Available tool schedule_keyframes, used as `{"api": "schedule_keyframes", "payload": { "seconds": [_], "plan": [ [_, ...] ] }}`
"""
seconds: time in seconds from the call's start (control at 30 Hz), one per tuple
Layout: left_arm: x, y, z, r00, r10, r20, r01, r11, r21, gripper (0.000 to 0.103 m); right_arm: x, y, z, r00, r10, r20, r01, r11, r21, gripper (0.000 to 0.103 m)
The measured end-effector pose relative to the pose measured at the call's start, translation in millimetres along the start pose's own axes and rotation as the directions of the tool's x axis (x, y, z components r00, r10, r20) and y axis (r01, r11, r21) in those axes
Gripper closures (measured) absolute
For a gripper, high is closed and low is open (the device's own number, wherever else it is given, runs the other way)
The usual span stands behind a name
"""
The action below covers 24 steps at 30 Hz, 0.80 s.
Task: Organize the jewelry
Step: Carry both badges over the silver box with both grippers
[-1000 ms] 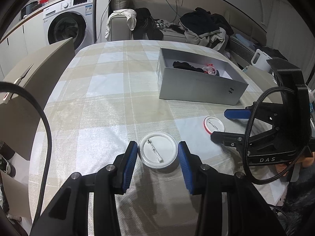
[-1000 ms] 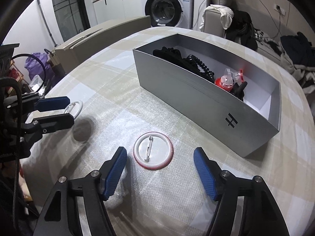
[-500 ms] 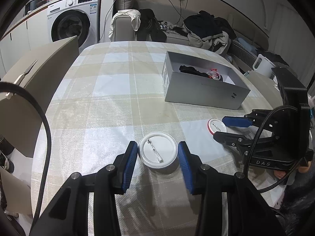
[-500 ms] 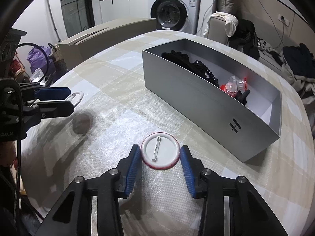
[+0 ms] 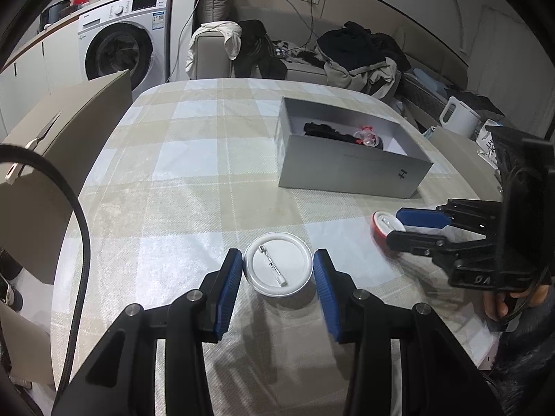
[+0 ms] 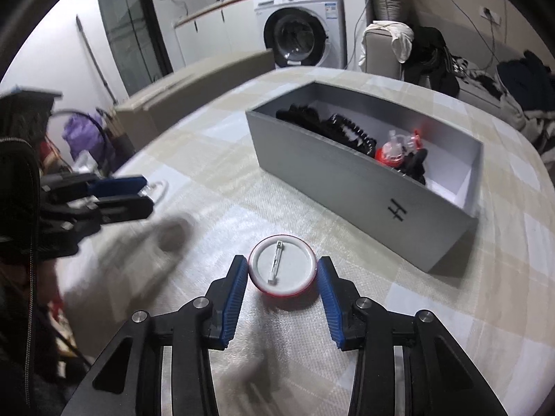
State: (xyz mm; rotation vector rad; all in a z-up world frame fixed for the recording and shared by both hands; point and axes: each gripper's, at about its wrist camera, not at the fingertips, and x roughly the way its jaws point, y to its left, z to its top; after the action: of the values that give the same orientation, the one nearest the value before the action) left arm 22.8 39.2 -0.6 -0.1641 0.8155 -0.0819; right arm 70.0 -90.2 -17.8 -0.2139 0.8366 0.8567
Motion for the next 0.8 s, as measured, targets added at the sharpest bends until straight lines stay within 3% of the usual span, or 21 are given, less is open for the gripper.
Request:
{"api": "schedule_keyframes", "payload": {
  "seconds": [0.37, 0.8],
  "plan": [
    [-0.1, -16.1, 31.3, 0.997, -0.045, 0.064, 0.042, 0.997, 0.058, 0.066, -46.0, -32.5, 14.1, 0.985, 0.074, 0.156, -0.100, 0.981, 0.166, 0.063],
    [24.2, -28.1, 85.8, 0.988, -0.068, 0.139, 0.050, 0.990, 0.133, 0.066, -54.7, -72.4, 36.4, 0.973, 0.025, 0.229, -0.094, 0.950, 0.299, 0.063]
  ]
}}
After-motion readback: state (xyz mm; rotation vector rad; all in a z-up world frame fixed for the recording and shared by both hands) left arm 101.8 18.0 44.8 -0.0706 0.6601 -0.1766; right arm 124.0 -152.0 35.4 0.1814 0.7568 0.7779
